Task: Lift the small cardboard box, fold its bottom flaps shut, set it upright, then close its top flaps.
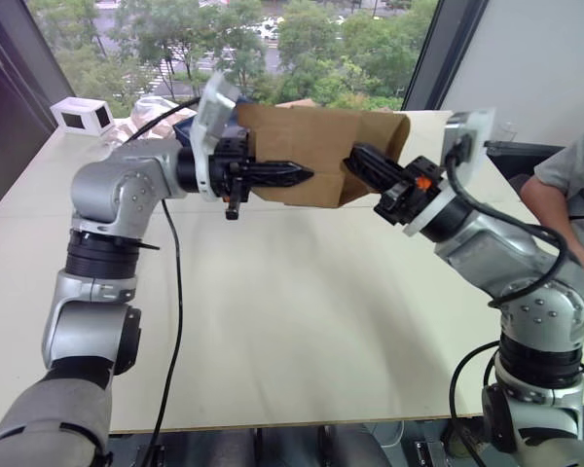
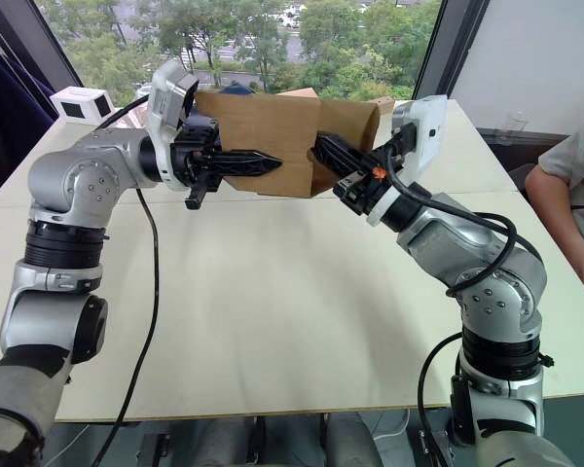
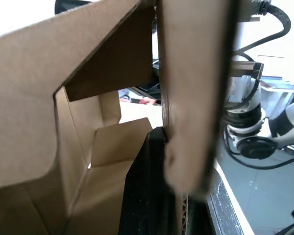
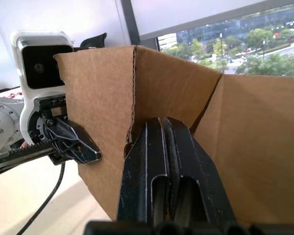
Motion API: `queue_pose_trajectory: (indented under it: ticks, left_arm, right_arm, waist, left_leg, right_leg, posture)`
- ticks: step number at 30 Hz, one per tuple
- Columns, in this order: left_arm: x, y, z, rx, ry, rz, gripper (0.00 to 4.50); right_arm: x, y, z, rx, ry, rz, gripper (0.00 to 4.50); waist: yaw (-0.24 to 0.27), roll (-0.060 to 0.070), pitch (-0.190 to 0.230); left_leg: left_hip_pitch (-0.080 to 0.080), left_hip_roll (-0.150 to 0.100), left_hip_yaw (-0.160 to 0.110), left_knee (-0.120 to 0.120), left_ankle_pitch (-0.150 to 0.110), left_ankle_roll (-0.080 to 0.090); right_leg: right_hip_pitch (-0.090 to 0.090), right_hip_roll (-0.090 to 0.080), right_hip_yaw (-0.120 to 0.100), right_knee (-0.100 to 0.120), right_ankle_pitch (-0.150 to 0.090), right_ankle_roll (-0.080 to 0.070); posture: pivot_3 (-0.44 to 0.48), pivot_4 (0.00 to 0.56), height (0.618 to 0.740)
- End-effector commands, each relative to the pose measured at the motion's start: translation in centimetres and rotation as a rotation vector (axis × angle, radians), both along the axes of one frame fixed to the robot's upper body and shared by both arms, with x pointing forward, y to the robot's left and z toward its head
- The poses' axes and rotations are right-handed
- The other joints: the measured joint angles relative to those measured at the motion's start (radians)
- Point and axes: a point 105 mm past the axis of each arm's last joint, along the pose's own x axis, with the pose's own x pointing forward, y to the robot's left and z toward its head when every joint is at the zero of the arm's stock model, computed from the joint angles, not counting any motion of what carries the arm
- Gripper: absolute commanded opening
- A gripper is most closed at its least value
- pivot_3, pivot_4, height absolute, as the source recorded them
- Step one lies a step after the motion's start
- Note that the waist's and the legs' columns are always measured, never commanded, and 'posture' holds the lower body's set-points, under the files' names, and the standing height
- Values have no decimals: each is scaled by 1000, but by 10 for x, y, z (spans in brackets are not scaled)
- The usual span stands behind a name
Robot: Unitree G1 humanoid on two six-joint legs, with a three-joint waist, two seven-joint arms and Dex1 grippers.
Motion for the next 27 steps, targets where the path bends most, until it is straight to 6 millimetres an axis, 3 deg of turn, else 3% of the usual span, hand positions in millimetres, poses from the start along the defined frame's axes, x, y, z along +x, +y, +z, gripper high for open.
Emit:
queue_pose_trajectory:
  ticks: [1, 3, 9, 12, 18, 27]
  left_arm:
    - [-4, 0, 6, -14, -31, -11, 0]
    - [-1, 1, 8, -21, -34, 7, 0]
    - [3, 6, 12, -36, -34, 33, 0]
    - [3, 6, 12, -42, -30, 32, 0]
    - [4, 4, 15, -58, -25, 20, 0]
    - [-5, -1, 12, -29, -21, -22, 0]
  right_arm:
    - [-7, 0, 11, -13, -63, -9, 56]
    - [-9, -6, 9, -17, -59, -24, 56]
    - [-40, -29, 5, 28, -14, 22, 56]
    - [-46, -39, -8, 14, 53, 14, 56]
    - [-36, -45, -47, -116, 156, -69, 56]
    - [-19, -33, -39, -81, 97, -62, 56]
  waist:
    - [0, 0, 0]
    - [1, 0, 0]
    - [3, 0, 0]
    - [3, 0, 0]
    - [-1, 0, 0]
    - [1, 0, 0]
  left_leg:
    - [0, 0, 0, 0, 0, 0]
    - [0, 0, 0, 0, 0, 0]
    - [-2, -1, -1, 1, 0, 0]
    - [-2, 0, -1, 1, 0, 0]
    - [-1, 0, -1, 1, 0, 1]
    - [-1, 1, -1, 1, 0, 1]
  right_leg:
    - [0, 0, 0, 0, 0, 0]
    - [0, 0, 0, 0, 0, 0]
    - [0, -1, 0, -1, 0, 0]
    - [0, -1, 0, -1, 0, 0]
    - [0, 1, 0, -1, 0, 0]
    - [0, 2, 0, -1, 0, 0]
  posture:
    - [0, 150, 740]
    - [0, 150, 740]
    - [0, 150, 740]
    - [0, 150, 740]
    - [0, 150, 740]
    - [0, 150, 740]
